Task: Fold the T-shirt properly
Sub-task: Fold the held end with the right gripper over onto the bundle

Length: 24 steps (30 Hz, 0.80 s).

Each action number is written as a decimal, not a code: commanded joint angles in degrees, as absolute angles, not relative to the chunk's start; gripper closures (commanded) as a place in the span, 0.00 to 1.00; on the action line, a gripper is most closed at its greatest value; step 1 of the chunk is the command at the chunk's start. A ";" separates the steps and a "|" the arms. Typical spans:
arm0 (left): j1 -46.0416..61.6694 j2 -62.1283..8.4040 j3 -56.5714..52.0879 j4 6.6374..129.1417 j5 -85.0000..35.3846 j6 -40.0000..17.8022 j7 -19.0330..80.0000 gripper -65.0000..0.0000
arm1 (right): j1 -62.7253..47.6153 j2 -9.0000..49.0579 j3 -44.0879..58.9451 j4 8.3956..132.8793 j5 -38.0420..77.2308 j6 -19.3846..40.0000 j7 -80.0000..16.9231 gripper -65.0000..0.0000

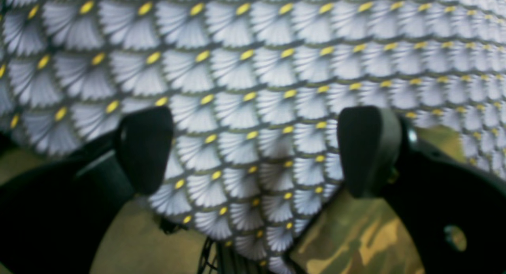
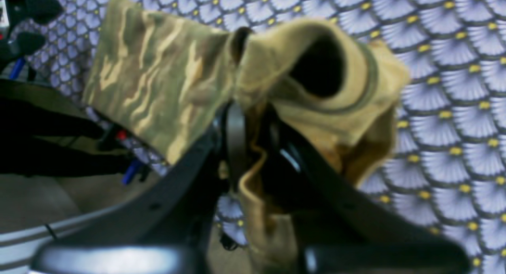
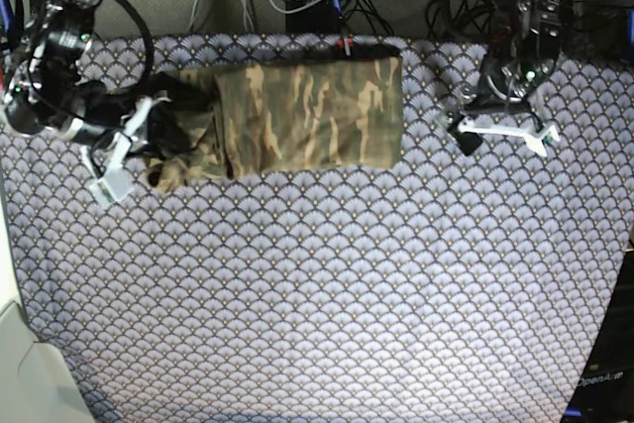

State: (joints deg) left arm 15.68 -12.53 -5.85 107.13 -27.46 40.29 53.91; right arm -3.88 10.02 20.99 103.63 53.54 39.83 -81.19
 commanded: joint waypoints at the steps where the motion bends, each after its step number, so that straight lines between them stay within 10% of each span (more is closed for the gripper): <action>1: 15.60 -12.88 -6.02 108.18 -27.38 40.00 53.14 0.00 | -3.21 10.07 19.91 104.66 55.25 40.00 -80.00 1.00; 24: 22.29 -12.88 -14.29 109.76 -27.30 40.00 52.70 0.00 | 1.89 7.16 -9.54 89.01 55.16 40.00 -66.86 1.00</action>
State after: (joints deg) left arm 22.83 -12.36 -13.85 108.44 -27.51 40.27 53.74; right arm 0.75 7.11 -9.67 88.05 53.34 39.81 -68.49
